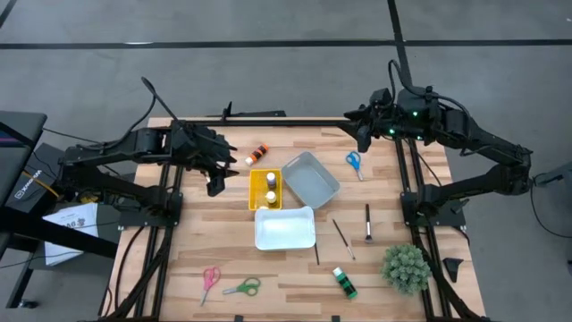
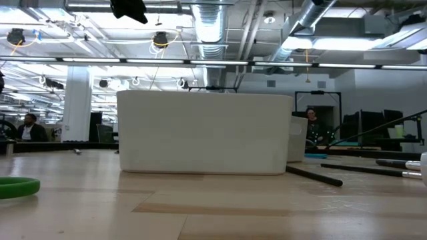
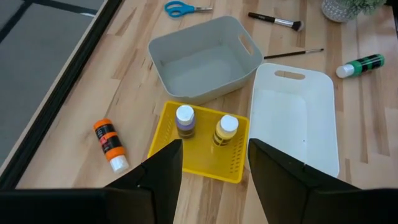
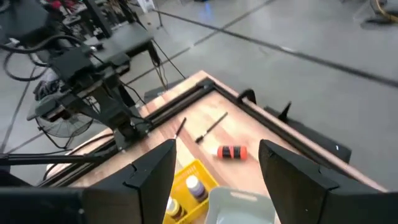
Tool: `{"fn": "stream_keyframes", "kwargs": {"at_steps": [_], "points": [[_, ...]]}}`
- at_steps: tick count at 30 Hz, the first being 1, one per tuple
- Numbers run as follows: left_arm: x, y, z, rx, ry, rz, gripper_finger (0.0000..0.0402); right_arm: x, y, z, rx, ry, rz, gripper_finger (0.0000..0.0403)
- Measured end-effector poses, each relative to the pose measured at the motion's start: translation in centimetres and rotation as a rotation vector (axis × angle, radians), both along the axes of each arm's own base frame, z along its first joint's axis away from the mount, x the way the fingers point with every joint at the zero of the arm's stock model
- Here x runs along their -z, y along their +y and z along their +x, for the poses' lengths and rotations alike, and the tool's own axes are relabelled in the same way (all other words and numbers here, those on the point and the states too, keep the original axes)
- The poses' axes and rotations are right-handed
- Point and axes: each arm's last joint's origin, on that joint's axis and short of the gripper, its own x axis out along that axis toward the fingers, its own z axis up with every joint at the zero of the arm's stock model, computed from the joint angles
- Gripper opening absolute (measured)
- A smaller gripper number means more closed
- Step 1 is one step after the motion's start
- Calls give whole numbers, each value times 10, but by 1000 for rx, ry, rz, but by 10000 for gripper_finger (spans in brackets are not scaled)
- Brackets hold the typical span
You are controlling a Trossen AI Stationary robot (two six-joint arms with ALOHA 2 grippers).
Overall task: Pick & Place Paint Supplies
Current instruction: Put the powder brush into the gray bin
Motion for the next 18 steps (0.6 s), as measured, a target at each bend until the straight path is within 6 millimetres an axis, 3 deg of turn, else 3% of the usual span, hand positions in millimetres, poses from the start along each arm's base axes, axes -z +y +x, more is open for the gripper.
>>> {"fn": "stream_keyframes", "kwargs": {"at_steps": [8, 18], "points": [[0, 0, 0, 0, 0, 0, 177, 10, 0, -4, 52, 63, 131, 225], [0, 0, 0, -9, 0, 8, 177, 40, 12, -20, 193, 320, 519, 225]]}}
